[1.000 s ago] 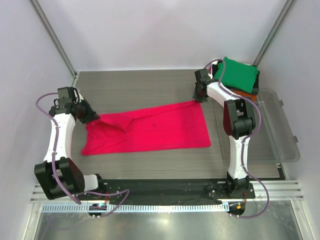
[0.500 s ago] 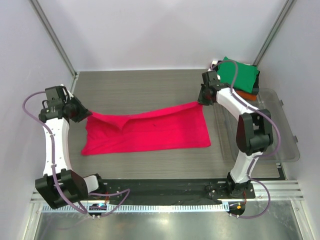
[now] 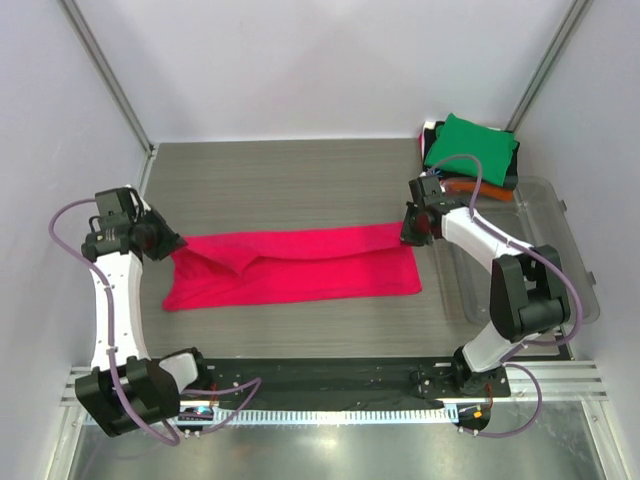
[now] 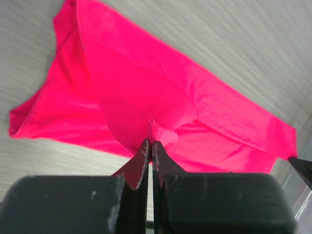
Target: Fold and stack the t-shirts
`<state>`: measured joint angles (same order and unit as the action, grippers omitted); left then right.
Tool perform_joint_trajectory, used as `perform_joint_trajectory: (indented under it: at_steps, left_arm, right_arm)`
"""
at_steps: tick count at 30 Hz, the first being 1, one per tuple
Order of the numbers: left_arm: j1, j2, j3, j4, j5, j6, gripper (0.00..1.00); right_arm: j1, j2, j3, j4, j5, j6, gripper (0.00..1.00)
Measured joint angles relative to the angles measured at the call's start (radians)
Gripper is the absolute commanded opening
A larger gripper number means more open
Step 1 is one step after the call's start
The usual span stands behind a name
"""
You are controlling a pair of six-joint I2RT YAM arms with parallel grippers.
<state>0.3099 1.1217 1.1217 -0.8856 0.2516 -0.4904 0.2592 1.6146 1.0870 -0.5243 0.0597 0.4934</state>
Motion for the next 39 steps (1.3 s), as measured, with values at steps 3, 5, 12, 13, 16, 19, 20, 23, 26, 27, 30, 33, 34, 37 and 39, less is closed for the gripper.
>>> perform_joint_trajectory:
  at_steps: [3,5,12,13,16,19,20,23,26,27,30,33,34,37,39]
  left_arm:
    - [0.0,-0.026,-0.029,-0.007,-0.024,0.0,0.0]
    - [0.0,-0.047,-0.051,-0.01,-0.037,0.0,0.0]
    - [0.0,-0.103,-0.126,-0.036,-0.098,-0.015,0.72]
    - [0.0,-0.109,-0.13,-0.041,-0.111,-0.022,0.8]
    - [0.0,-0.128,-0.131,-0.051,-0.143,-0.035,0.81]
    - [0.0,-0.136,-0.13,-0.048,-0.147,-0.041,0.79]
    - [0.0,-0.136,-0.133,-0.041,-0.14,-0.047,0.78]
    - [0.0,-0.138,-0.182,0.011,-0.101,-0.076,0.75]
    - [-0.03,-0.116,-0.267,0.074,-0.086,-0.109,0.74]
    - [-0.047,-0.097,-0.286,0.087,-0.087,-0.118,0.73]
    - [-0.117,0.004,-0.331,0.144,-0.09,-0.146,0.72]
    - [-0.15,0.135,-0.349,0.216,-0.086,-0.171,0.7]
    - [-0.151,0.176,-0.349,0.235,-0.085,-0.18,0.69]
    - [-0.151,0.298,-0.345,0.29,-0.085,-0.204,0.68]
    - [-0.152,0.353,-0.333,0.306,-0.086,-0.217,0.67]
  right_arm:
    - [0.003,-0.034,-0.045,0.011,-0.005,0.011,0.01]
    - [0.003,-0.054,-0.069,0.014,-0.007,0.017,0.01]
    - [0.003,-0.103,-0.134,0.011,-0.013,0.039,0.74]
    - [0.003,-0.103,-0.135,0.001,-0.006,0.035,0.77]
    - [0.003,-0.117,-0.135,-0.031,0.023,0.036,0.79]
    - [0.003,-0.147,-0.129,-0.055,0.04,0.035,0.78]
    - [0.005,-0.153,-0.12,-0.06,0.037,0.034,0.78]
    - [0.02,-0.142,-0.058,-0.067,0.016,0.024,0.76]
    - [0.061,-0.076,0.031,-0.054,-0.017,0.005,0.76]
    - [0.076,-0.045,0.059,-0.045,-0.026,-0.001,0.76]
    - [0.117,0.058,0.116,-0.011,-0.051,-0.018,0.75]
    - [0.137,0.135,0.121,-0.007,-0.063,-0.026,0.75]
    - [0.137,0.158,0.12,-0.01,-0.062,-0.027,0.75]
    - [0.136,0.186,0.101,-0.01,-0.044,-0.028,0.74]
    - [0.135,0.185,0.077,-0.01,-0.029,-0.026,0.74]
